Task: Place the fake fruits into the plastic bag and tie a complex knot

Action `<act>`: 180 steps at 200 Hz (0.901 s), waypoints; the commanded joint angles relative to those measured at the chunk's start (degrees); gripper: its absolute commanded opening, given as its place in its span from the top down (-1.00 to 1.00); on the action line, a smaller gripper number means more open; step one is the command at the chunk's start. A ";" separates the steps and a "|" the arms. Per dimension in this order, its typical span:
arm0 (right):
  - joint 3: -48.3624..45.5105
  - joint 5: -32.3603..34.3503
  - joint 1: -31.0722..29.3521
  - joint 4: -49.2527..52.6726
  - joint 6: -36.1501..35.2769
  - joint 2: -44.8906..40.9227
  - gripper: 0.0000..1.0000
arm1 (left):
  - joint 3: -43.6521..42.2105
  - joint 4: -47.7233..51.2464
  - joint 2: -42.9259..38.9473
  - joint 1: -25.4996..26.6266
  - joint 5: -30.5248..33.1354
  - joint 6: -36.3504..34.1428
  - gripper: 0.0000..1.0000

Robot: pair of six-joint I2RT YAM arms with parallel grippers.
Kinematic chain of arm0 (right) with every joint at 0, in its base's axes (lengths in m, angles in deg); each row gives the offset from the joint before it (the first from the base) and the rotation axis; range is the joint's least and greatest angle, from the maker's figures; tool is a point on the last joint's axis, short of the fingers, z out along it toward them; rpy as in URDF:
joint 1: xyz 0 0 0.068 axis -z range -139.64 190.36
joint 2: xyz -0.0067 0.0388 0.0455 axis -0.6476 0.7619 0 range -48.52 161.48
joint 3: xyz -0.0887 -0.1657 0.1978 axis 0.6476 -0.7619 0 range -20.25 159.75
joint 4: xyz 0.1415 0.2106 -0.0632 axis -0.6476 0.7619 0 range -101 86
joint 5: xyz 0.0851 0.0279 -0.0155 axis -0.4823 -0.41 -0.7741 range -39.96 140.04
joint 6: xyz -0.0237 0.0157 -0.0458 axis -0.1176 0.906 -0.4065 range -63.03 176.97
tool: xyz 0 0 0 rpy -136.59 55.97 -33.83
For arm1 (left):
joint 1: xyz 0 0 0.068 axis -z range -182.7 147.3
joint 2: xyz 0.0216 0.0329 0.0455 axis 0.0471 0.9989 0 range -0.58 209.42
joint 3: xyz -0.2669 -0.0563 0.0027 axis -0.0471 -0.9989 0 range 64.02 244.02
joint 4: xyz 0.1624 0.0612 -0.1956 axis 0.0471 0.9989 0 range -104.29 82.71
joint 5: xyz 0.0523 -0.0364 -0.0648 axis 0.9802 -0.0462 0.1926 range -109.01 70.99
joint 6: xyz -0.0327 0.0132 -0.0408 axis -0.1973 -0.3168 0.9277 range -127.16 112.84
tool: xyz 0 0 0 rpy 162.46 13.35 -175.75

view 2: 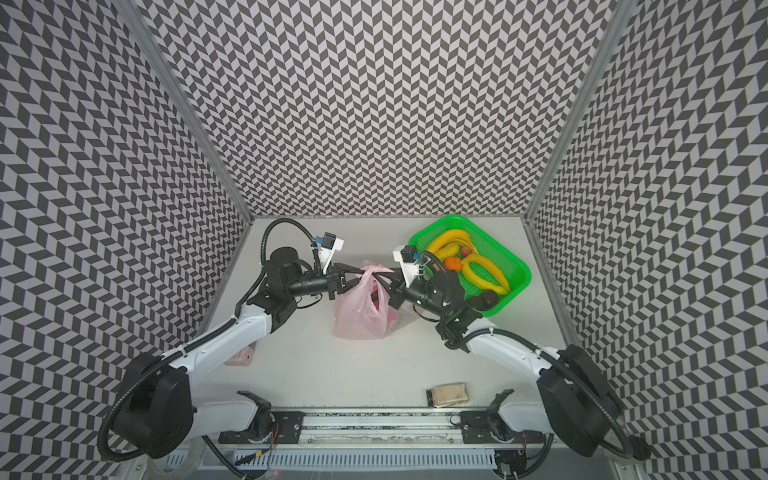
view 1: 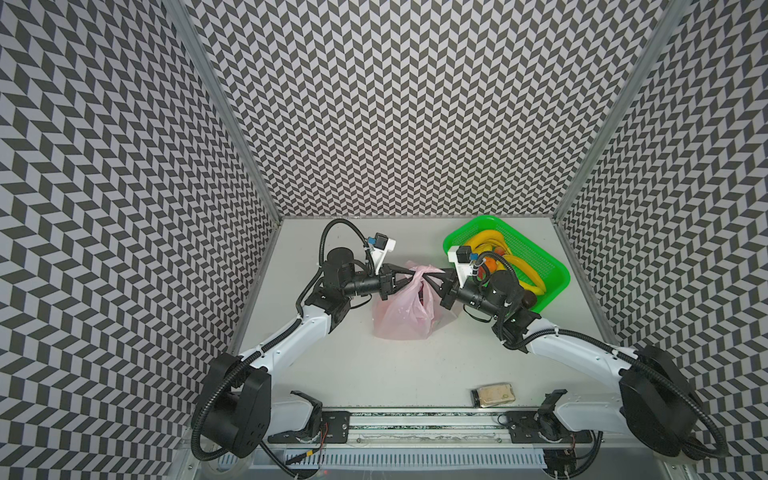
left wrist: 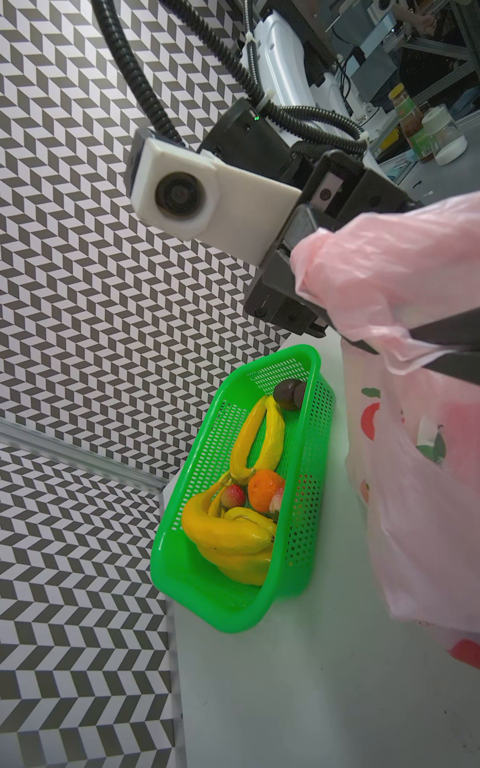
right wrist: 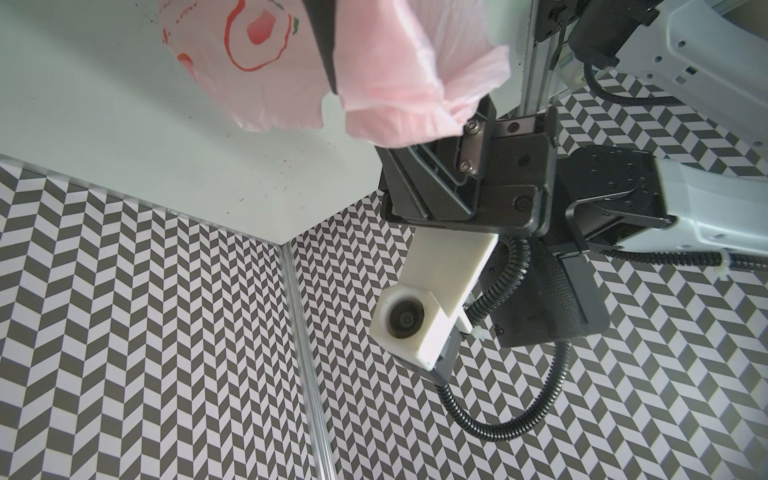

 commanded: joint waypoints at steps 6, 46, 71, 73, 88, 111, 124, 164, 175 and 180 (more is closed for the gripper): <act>1.47 0.63 0.13 -0.02 -1.71 -3.42 0.60 | 0.89 0.06 0.10 0.15 0.06 -0.62 1.00; 3.11 -2.46 1.66 10.24 -4.08 -7.48 -0.12 | 0.97 -0.08 0.22 0.44 -0.01 -0.44 1.00; 1.41 -2.42 3.86 14.38 -2.45 -13.79 -0.40 | 1.13 0.12 0.34 0.51 -0.03 -0.45 1.00; 1.25 -2.39 4.08 14.70 -2.24 -14.37 -0.41 | 1.15 0.11 0.36 0.52 0.01 -0.44 1.00; 1.23 -3.63 5.97 19.00 -0.58 -18.36 -0.47 | 1.31 0.44 0.36 0.56 -0.19 -0.44 1.00; 2.26 -7.00 9.60 27.24 1.73 -23.23 -0.48 | 1.46 0.87 0.24 0.68 -0.19 -0.44 1.00; 1.64 -11.35 11.91 29.55 4.08 -25.00 -0.43 | 1.51 1.02 0.12 0.82 -0.14 -0.59 1.00; -5.03 -23.84 13.46 23.97 15.31 -26.92 -0.12 | 1.60 1.34 0.25 0.96 -0.21 -0.53 1.00; -6.97 -25.34 13.42 20.34 18.25 -26.63 -0.06 | 1.60 1.32 0.18 0.98 -0.11 -0.54 1.00; -7.72 -25.78 13.42 19.12 19.56 -26.44 -0.05 | 1.70 1.34 0.25 0.91 -0.07 -0.48 1.00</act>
